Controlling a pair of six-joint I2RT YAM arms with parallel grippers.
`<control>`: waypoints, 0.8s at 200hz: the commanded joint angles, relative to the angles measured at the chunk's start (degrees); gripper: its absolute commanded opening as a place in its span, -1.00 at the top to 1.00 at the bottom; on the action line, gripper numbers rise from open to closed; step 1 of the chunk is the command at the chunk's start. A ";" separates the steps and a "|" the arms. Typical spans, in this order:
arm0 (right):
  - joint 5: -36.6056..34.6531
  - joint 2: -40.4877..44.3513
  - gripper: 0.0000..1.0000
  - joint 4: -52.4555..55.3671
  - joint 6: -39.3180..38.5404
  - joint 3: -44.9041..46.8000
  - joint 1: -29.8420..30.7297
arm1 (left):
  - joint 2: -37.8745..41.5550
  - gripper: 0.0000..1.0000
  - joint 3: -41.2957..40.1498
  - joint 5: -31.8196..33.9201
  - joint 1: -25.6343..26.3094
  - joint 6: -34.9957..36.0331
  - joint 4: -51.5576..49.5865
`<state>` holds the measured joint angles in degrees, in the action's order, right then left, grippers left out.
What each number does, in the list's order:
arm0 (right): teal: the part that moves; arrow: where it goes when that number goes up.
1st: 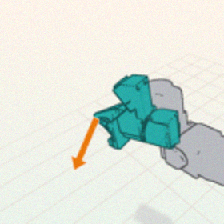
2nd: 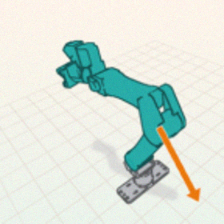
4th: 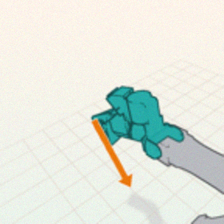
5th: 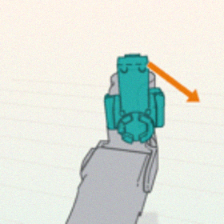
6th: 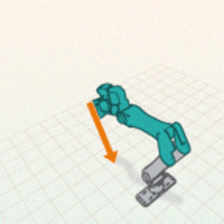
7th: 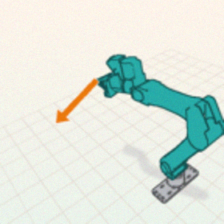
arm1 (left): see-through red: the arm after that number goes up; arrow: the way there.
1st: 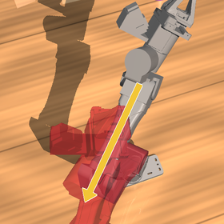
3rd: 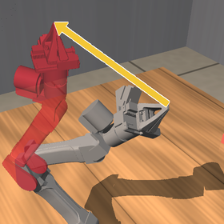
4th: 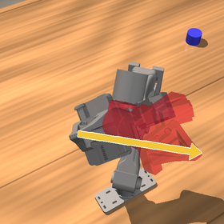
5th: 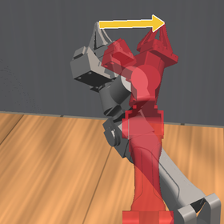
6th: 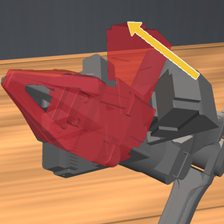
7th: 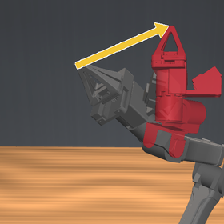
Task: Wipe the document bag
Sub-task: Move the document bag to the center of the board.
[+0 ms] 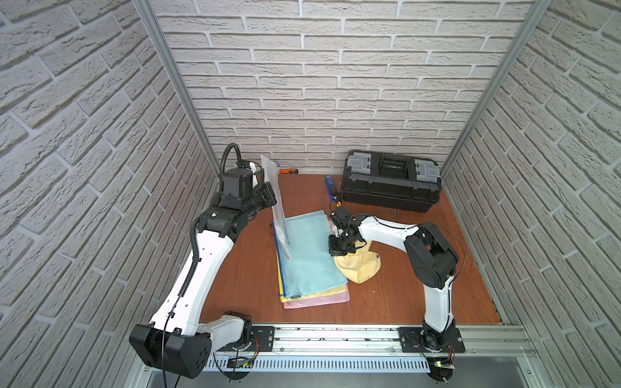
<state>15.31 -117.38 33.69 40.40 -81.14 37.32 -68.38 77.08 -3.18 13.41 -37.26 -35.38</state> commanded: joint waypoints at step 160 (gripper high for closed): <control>-0.10 18.74 0.95 3.26 0.31 -12.51 -9.89 | -8.50 0.97 13.41 -17.43 1.98 -7.37 8.21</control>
<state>20.88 -114.89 31.88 46.24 -97.49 33.89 -74.48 89.25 -15.97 11.64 -40.27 -36.49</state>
